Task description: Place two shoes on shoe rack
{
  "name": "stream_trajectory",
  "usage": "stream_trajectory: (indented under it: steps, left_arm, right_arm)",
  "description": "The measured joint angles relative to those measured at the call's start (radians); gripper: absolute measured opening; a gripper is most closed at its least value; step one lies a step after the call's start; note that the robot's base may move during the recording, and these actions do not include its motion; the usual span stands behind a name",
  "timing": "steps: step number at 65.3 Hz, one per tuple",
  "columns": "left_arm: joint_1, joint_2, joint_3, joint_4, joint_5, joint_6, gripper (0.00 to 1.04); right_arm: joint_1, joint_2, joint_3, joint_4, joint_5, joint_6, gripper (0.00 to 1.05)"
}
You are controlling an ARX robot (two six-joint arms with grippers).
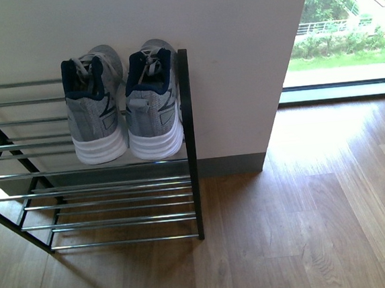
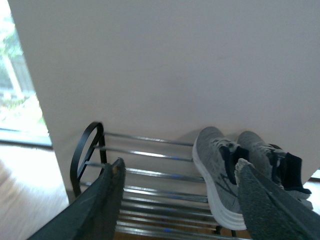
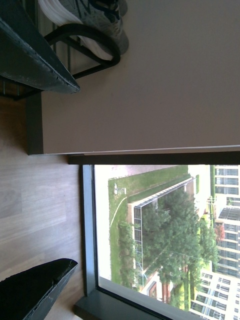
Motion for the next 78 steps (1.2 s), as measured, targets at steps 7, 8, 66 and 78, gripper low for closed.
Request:
stream_trajectory:
  steps: [7, 8, 66, 78]
  left_arm:
    - [-0.050, -0.047, -0.040, 0.002, -0.057, 0.022, 0.42]
    - [-0.061, -0.055, -0.047, 0.001, -0.068, 0.025, 0.39]
    - [-0.333, -0.441, -0.208, -0.225, -0.326, 0.037, 0.01]
    - [-0.334, -0.445, -0.209, -0.230, -0.327, 0.037, 0.01]
  right_arm:
    - [0.000, 0.000, 0.000, 0.000, 0.001, 0.000, 0.96]
    - [0.000, 0.000, 0.000, 0.000, 0.001, 0.000, 0.96]
    - [0.000, 0.000, 0.000, 0.000, 0.001, 0.000, 0.96]
    - [0.000, 0.000, 0.000, 0.000, 0.001, 0.000, 0.96]
